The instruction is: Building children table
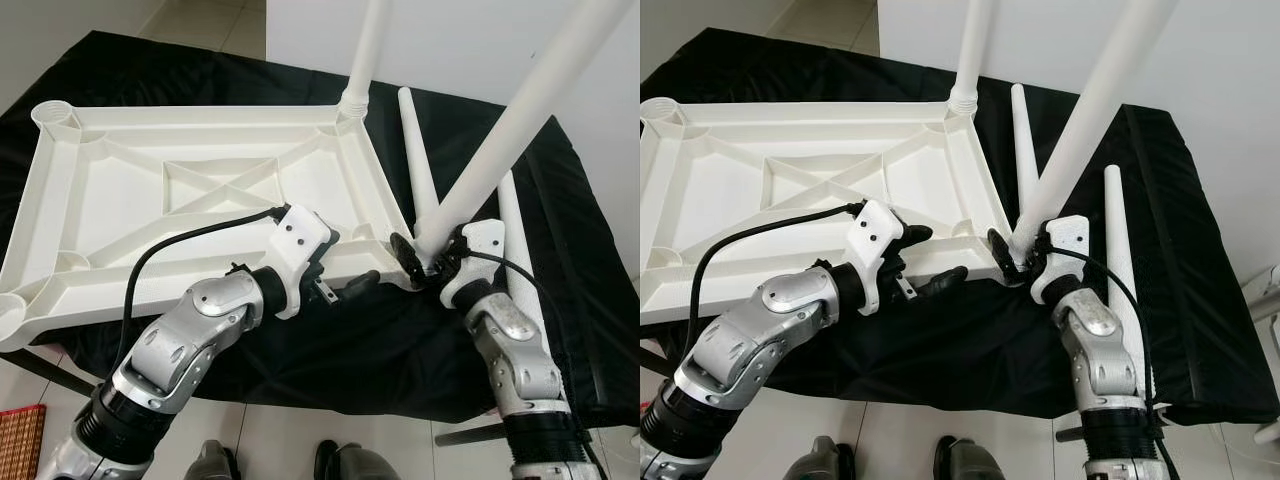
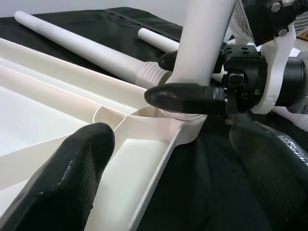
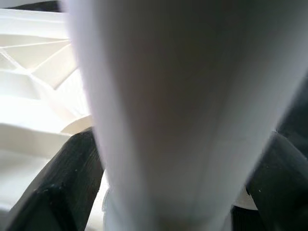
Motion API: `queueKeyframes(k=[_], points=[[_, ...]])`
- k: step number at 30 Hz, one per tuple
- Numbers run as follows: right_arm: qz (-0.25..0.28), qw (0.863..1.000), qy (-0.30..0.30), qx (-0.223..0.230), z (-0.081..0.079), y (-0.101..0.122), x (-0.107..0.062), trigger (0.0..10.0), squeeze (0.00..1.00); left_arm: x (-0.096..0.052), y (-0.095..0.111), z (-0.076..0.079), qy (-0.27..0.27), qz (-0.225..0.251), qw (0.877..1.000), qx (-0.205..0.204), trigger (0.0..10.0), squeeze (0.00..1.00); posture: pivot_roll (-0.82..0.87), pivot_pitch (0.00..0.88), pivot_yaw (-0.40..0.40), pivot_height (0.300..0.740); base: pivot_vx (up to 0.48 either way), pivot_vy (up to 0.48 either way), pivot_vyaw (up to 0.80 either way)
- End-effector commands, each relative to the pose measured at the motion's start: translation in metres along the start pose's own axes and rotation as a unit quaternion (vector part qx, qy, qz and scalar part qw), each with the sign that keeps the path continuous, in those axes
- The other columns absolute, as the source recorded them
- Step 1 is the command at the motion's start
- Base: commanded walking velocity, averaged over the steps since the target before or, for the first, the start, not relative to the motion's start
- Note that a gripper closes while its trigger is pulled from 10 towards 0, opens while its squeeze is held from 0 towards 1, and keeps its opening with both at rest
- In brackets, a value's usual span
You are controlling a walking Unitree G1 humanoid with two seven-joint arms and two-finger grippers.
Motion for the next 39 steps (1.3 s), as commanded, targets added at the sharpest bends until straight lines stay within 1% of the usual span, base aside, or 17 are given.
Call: queueKeyframes(k=[1,3,11,13,14,15,16,17,18,24,25,26,27,29,36,38,39], points=[[-0.007,1.000,0.017,-0.002,0.002,-0.002,0.000,10.0,0.00,0.002,0.002,0.006,-0.028,0.008,1.000,0.005,10.0,0.00,0.05,0.144,-0.082,0.740,0.000,0.000,0.00],[-0.009,0.999,0.042,-0.002,0.002,-0.001,0.003,10.0,0.00,0.002,0.002,0.006,-0.030,0.009,0.999,0.006,10.0,0.00,0.05,0.144,-0.082,0.740,0.000,0.000,0.00],[-0.007,0.997,0.071,-0.008,0.003,0.002,0.008,10.0,0.00,0.003,0.002,0.007,-0.032,0.010,0.999,0.007,10.0,0.00,0.06,0.134,-0.078,0.740,0.000,0.000,0.00],[-0.004,0.997,0.081,-0.008,0.004,0.003,0.009,8.7,0.00,0.003,0.003,0.007,-0.034,0.010,0.999,0.006,10.0,0.00,0.06,0.136,-0.080,0.740,0.000,0.000,0.00],[-0.004,0.997,0.081,-0.008,0.004,0.003,0.009,8.7,0.00,0.003,0.003,0.007,-0.034,0.010,0.999,0.006,10.0,0.00,0.06,0.136,-0.080,0.740,0.000,0.000,0.00],[-0.005,0.997,0.083,-0.007,0.005,0.003,0.009,4.5,0.00,0.003,0.003,0.008,-0.034,0.010,0.999,0.005,10.0,0.00,0.06,0.136,-0.080,0.740,0.000,0.000,0.00],[-0.005,0.997,0.083,-0.007,0.005,0.003,0.009,4.5,0.00,0.003,0.003,0.008,-0.034,0.010,0.999,0.005,10.0,0.00,0.06,0.136,-0.080,0.740,0.000,0.000,0.00],[-0.006,0.996,0.085,-0.008,0.006,0.004,0.009,0.8,0.00,0.003,0.003,0.008,-0.035,0.010,0.999,0.004,10.0,0.00,0.06,0.136,-0.080,0.740,0.000,0.000,0.00],[-0.005,0.996,0.088,-0.014,0.008,0.004,0.009,0.0,0.00,0.003,0.002,0.008,-0.035,0.010,0.999,0.004,10.0,0.00,0.06,0.136,-0.080,0.740,0.000,0.000,0.00],[-0.010,0.996,0.088,-0.017,0.011,0.003,0.007,0.0,0.00,0.004,0.003,0.009,-0.036,0.012,0.999,0.002,10.0,0.00,0.05,0.137,-0.081,0.740,0.000,0.000,0.00],[-0.011,0.997,0.078,-0.016,0.014,0.002,0.006,4.2,0.00,0.004,0.003,0.009,-0.035,0.013,0.999,0.002,10.0,0.00,0.05,0.140,-0.087,0.740,0.000,0.000,0.00],[-0.012,0.997,0.069,-0.015,0.015,0.001,0.006,10.0,0.00,0.005,0.003,0.009,-0.035,0.013,0.999,0.003,10.0,0.00,0.05,0.141,-0.091,0.740,0.000,0.000,0.00],[-0.012,0.997,0.069,-0.015,0.015,0.001,0.006,10.0,0.00,0.005,0.003,0.009,-0.035,0.013,0.999,0.003,10.0,0.00,0.05,0.141,-0.091,0.740,0.000,0.000,0.00],[-0.008,0.998,0.057,0.007,0.013,0.002,0.005,10.0,0.00,0.005,0.003,0.009,-0.034,0.014,0.999,0.004,10.0,0.00,0.05,0.141,-0.091,0.740,0.000,0.000,0.00],[0.002,1.000,0.021,0.006,0.008,0.000,0.004,10.0,0.00,0.007,0.004,0.009,-0.029,0.018,0.999,0.003,10.0,0.00,0.04,0.153,-0.104,0.740,0.000,0.000,0.00],[0.001,1.000,0.005,0.005,0.006,-0.001,0.004,10.0,0.00,0.007,0.005,0.010,-0.030,0.019,0.999,0.003,10.0,0.00,0.03,0.154,-0.103,0.740,0.000,0.000,0.00],[-0.001,1.000,-0.020,0.000,0.006,-0.002,0.004,10.0,0.00,0.007,0.005,0.009,-0.030,0.021,0.999,0.005,10.0,0.00,0.03,0.159,-0.103,0.740,0.000,0.000,0.00]])
Point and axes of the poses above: a point about 5 cm out from each wrist's last joint towards the gripper, its own x axis pointing out of the wrist towards the gripper, its own y axis along the axis of the wrist's last joint, z = x × y, the point moved 2 cm from there along x, pointing out of the wrist towards the gripper, and after that the axes turned 11 degrees about x, right-handed, at the moved point
